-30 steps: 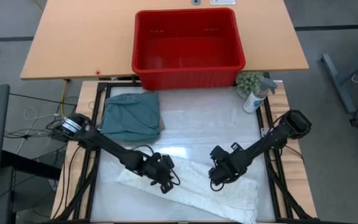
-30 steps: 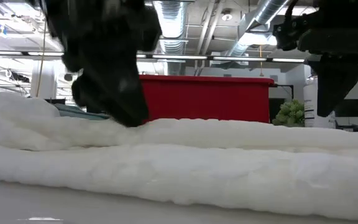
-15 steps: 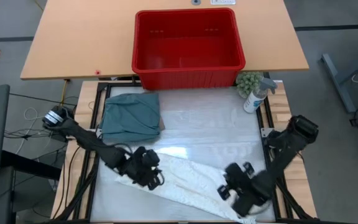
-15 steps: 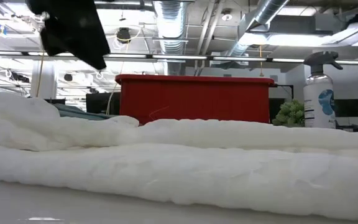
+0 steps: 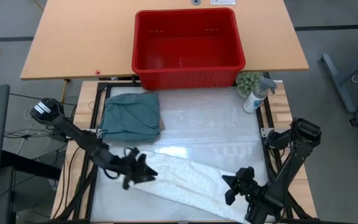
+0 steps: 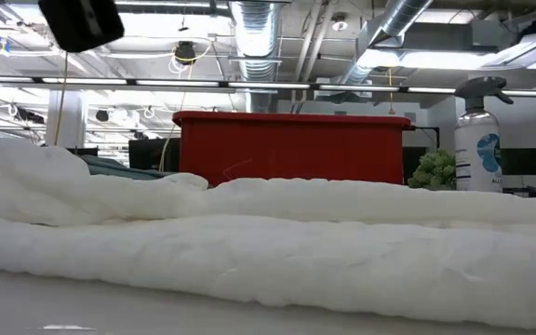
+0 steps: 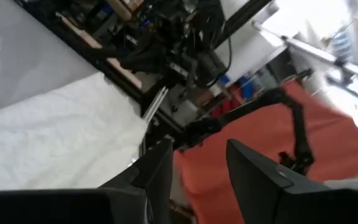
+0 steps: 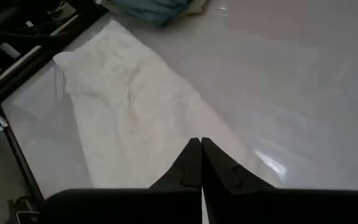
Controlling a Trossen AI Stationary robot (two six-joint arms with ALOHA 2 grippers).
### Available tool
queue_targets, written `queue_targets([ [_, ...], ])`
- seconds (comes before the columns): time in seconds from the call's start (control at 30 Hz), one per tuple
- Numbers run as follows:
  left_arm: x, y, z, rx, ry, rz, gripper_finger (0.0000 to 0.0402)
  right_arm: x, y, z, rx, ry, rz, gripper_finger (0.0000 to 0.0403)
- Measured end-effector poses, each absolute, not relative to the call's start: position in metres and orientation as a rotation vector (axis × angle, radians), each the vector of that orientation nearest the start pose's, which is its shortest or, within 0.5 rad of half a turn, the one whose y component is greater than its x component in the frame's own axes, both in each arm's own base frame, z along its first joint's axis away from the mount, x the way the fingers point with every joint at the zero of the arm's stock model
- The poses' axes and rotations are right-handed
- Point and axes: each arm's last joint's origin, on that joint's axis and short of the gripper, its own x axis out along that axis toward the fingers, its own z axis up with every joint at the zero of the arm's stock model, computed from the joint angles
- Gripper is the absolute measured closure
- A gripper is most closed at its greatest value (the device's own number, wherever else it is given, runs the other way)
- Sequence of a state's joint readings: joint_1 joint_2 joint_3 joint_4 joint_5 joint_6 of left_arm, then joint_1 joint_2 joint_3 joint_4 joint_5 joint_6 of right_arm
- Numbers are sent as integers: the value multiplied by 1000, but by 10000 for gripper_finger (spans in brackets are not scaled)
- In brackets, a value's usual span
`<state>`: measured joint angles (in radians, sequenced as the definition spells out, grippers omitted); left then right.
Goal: Fold Laundry from Bin
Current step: Fold the white shirt in the red bin
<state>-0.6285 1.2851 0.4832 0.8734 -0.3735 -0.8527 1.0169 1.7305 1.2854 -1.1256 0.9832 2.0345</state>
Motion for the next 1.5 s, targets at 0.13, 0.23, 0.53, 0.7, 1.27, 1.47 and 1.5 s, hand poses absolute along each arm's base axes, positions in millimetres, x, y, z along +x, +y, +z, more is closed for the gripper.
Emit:
queue_targets([
  [0.13, 187, -122, 236, -937, -3, -276, 262, 188, 233, 248, 517, 393, -651, 383],
  [0.23, 172, -110, 249, -942, -71, -268, 262, 188, 210, 281, 422, 357, -611, 386],
  [0.53, 138, -82, 278, -826, -186, -170, 262, 141, 113, 403, 243, 293, -262, 388],
  [0.7, 134, -79, 274, -793, -129, -146, 262, 116, 81, 430, 344, -59, 169, 388],
  [1.27, 165, -118, 248, -924, 0, -168, 262, 125, 75, 309, 538, -400, 239, 385],
  [1.47, 175, -139, 253, -872, 14, -158, 262, 125, 80, 311, 522, -390, 214, 370],
  [1.5, 177, -142, 255, -873, 15, -161, 262, 125, 80, 311, 520, -388, 216, 367],
])
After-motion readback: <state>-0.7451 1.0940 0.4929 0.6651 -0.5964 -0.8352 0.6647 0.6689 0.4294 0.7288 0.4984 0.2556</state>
